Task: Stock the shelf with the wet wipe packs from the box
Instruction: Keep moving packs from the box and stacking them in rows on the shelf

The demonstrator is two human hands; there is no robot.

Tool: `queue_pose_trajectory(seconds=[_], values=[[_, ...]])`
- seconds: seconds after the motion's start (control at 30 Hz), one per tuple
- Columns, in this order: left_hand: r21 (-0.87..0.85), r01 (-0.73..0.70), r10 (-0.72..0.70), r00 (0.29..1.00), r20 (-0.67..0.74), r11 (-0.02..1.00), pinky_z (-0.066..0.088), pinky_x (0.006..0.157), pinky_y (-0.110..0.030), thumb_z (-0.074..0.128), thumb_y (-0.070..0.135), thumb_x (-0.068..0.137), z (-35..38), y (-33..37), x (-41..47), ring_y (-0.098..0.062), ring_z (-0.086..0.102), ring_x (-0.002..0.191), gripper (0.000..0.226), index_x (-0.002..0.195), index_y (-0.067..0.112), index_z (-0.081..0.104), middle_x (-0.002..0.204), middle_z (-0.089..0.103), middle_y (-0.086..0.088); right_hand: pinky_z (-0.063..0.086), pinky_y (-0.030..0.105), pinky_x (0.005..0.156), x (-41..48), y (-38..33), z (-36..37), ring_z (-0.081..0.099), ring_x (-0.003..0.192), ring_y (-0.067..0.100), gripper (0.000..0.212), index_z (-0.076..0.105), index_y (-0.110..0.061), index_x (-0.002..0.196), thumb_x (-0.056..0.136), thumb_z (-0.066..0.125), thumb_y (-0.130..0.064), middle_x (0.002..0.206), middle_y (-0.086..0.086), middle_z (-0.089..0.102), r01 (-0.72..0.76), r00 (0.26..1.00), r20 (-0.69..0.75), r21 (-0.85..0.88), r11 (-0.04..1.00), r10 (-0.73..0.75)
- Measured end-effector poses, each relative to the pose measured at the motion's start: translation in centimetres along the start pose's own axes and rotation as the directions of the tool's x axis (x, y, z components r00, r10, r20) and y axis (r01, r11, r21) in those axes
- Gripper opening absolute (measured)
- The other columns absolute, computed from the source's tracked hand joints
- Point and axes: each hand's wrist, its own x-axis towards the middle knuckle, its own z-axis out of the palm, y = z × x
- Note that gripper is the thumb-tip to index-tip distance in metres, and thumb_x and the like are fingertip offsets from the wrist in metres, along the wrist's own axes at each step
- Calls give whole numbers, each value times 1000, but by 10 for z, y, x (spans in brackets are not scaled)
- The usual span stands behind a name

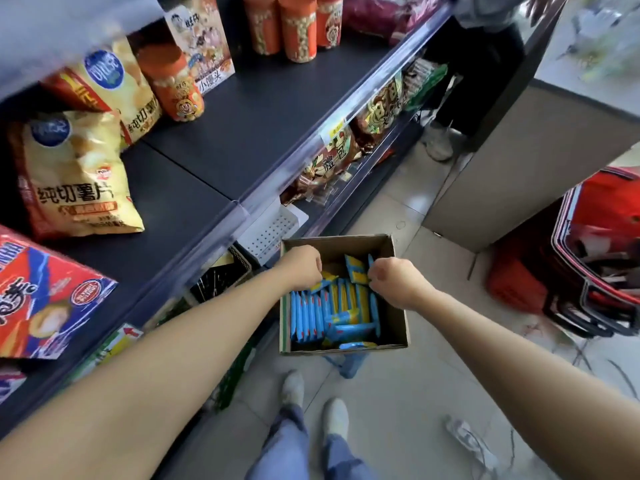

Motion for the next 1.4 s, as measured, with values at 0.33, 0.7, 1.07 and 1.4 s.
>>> queue_pose_trajectory(seconds=[0.33, 0.7, 1.07, 1.4], values=[[78, 67, -74, 993, 96, 995, 45, 75, -39, 50, 4, 90, 82, -63, 121, -32, 57, 101, 18, 108, 2, 53, 115, 57, -16, 48, 34, 91, 105, 31, 110, 57, 112, 32, 32, 57, -8, 120, 90, 49, -10, 121, 15, 60, -146, 959, 237, -58, 988, 155], [367, -10, -27, 995, 96, 930, 41, 100, -46, 48, 5, 91, 150, -89, 189, -37, 37, 130, 51, 138, 4, 29, 141, 32, -18, 47, 34, 101, 171, 70, 187, 49, 125, 28, 47, 49, -24, 133, 89, 49, -8, 140, 11, 44, -80, 852, 490, -223, 972, 183], [-217, 67, -111, 974, -197, 974, 43, 68, -36, 51, 13, 87, 76, -49, 161, -32, 55, 82, 6, 86, 8, 53, 88, 58, -13, 45, 29, 89, 136, 67, 108, 56, 115, 30, 38, 58, -10, 122, 85, 58, -19, 117, 14, 62, -203, 968, 168, 90, 975, 186], [-787, 8, -203, 968, -149, 617, 58, 76, -46, 35, 16, 99, -40, 23, 38, -28, 52, 95, 27, 125, 10, 38, 85, 36, -1, 57, 44, 76, 61, 22, -36, 61, 70, 26, 8, 62, -13, 74, 79, 60, -7, 80, 13, 64, -175, 953, -82, 640, 748, 293]])
